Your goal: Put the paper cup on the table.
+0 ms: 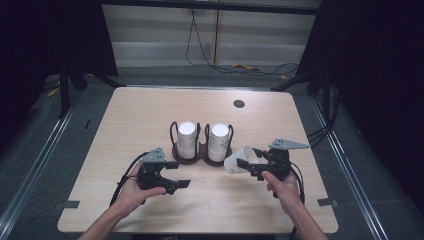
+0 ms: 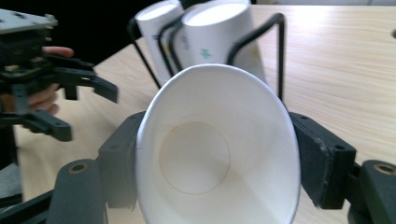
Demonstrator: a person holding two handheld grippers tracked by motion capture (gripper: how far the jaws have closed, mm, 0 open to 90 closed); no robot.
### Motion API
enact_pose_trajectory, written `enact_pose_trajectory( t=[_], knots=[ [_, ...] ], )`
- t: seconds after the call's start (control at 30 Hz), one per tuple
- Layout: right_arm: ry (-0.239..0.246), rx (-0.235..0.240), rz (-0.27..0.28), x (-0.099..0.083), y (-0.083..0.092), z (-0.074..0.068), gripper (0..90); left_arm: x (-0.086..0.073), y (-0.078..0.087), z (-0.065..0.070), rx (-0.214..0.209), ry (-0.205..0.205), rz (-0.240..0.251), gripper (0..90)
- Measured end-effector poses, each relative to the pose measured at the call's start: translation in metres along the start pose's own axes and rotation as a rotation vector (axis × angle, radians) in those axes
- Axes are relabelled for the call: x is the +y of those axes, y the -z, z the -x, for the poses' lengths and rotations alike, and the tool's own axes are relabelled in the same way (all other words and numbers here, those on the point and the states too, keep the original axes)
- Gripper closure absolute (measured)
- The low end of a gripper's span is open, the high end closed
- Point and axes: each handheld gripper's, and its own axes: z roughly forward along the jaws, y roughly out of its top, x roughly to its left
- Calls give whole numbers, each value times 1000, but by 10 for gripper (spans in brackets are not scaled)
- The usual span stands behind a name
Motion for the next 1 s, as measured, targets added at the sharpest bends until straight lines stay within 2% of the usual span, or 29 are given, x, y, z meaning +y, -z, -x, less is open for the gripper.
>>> enact_pose_trajectory(
  t=[0.03, 0.17, 0.5, 0.63, 0.7, 1.0],
  knots=[
    [1, -11, -2, 0, 0, 1, 269, 0, 1, -1, 5, -8, -1, 172],
    [5, -59, -17, 2, -1, 7, 271, 0, 2, -2, 7, 3, 2, 172],
    [10, -141, -41, 4, -5, 18, 274, 0, 2, -7, 22, 17, 9, 172],
    [18, -149, -43, 6, -6, 21, 274, 0, 1, -10, 37, 19, 4, 172],
    [22, -172, -48, 11, -6, 25, 274, -1, 1, -11, 43, 22, -2, 172],
    [21, -221, -44, 17, -8, 37, 275, -2, 3, -11, 43, 25, -12, 171]
  ],
)
